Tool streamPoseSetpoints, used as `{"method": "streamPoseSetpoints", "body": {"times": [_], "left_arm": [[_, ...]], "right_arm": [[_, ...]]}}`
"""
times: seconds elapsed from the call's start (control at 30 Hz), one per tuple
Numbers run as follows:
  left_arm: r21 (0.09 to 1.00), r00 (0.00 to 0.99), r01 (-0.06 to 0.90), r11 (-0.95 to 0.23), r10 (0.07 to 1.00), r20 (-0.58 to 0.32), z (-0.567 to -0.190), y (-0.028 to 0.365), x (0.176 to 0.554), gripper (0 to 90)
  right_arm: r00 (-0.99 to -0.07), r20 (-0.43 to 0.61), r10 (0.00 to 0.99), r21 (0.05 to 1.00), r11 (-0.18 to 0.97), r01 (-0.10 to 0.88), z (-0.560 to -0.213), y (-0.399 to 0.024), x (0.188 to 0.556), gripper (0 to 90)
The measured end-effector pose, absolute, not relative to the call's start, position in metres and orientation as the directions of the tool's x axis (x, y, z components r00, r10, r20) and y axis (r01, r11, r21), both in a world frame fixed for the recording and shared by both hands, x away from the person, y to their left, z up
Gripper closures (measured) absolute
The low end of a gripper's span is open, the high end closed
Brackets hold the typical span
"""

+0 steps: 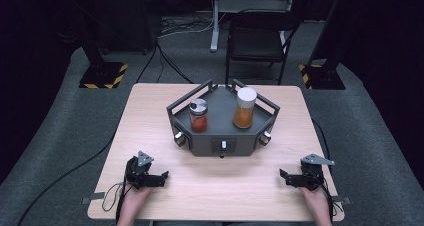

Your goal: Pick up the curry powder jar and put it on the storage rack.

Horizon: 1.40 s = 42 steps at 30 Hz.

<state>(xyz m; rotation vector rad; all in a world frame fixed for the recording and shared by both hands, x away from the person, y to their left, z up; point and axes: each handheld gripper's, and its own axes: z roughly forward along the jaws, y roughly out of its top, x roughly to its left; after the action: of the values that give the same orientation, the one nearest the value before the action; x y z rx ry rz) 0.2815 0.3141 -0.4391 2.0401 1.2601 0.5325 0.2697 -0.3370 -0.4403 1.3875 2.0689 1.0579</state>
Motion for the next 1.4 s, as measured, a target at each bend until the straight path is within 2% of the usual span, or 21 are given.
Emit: {"method": "streamPoseSetpoints", "body": {"times": [0.33, 0.67, 1.4], "left_arm": [[0.724, 0.446, 0.619, -0.303, 0.895, -0.006, -0.439, 0.313, 0.281, 0.0], [0.724, 0.444, 0.62, -0.302, 0.896, -0.006, -0.439, 0.313, 0.28, 0.0], [0.724, 0.444, 0.62, -0.302, 0.896, -0.006, -0.439, 0.313, 0.28, 0.0]], "right_arm": [[-0.416, 0.11, 0.903, 0.756, 0.196, 0.625, -0.438, -0.343, 0.275, 0.0], [-0.434, -0.01, 0.901, 0.728, 0.305, 0.614, -0.433, -0.321, 0.273, 0.0], [-0.44, -0.012, 0.898, 0.727, 0.31, 0.613, -0.433, -0.321, 0.274, 0.0]]}}
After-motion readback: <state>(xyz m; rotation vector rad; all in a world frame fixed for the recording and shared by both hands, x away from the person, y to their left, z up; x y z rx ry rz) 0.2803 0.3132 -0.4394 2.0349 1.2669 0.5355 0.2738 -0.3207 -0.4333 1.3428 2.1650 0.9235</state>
